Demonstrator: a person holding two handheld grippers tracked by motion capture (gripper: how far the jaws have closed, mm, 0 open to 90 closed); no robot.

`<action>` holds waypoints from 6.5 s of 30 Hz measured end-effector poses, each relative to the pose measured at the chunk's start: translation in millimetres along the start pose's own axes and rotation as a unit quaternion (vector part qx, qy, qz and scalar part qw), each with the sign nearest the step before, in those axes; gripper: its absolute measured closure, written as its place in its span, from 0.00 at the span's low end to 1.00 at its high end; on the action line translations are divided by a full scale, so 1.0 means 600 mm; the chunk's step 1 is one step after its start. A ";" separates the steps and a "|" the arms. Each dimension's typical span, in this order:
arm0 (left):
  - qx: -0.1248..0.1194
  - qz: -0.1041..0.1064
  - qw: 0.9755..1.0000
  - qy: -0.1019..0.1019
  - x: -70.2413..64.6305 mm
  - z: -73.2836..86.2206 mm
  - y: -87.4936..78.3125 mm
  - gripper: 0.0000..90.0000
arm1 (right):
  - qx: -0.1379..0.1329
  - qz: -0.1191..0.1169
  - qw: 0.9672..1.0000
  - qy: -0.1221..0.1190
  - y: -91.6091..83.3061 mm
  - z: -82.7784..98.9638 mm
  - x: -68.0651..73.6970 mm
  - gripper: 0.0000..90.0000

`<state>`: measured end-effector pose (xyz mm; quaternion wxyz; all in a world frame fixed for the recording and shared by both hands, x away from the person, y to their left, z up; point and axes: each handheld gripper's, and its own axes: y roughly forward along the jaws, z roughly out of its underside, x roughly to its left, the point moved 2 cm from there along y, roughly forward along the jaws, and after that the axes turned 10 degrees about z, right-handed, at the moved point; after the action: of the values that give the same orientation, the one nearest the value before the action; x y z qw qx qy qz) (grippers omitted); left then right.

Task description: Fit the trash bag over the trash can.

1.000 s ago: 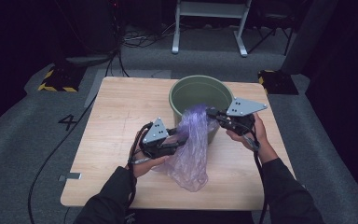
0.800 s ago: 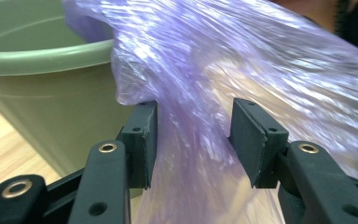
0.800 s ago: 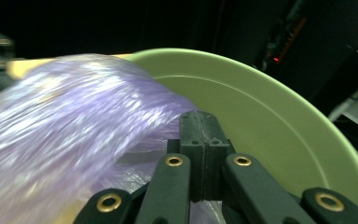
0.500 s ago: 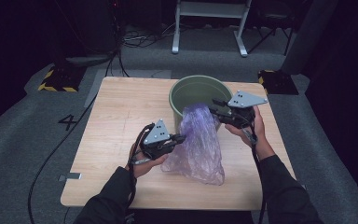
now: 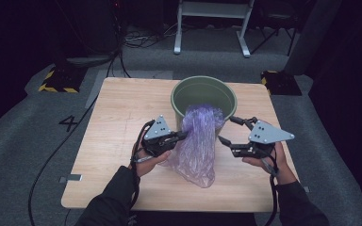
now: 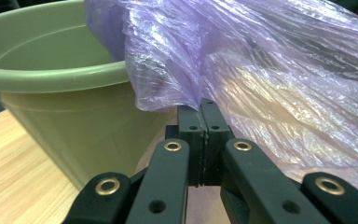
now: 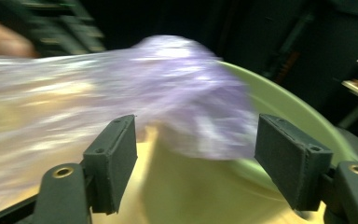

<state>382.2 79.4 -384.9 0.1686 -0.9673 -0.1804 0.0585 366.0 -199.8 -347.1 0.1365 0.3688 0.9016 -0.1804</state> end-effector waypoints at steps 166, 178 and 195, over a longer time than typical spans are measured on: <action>0.002 -0.076 0.996 0.050 0.021 -0.103 -0.045 1.00 | -0.024 0.053 0.995 0.084 -0.073 -0.004 -0.017 0.38; 0.009 -0.092 0.995 0.037 0.045 -0.105 -0.032 1.00 | 0.015 0.086 0.995 0.058 -0.080 0.028 0.014 0.23; 0.002 -0.095 0.995 0.028 0.058 -0.102 -0.023 1.00 | 0.001 0.024 0.988 0.152 -0.021 0.020 0.011 0.63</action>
<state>420.5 85.9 -324.7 0.1803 -0.9467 -0.2666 0.0157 353.8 -208.9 -357.7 0.0021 0.4133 0.9027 -0.1196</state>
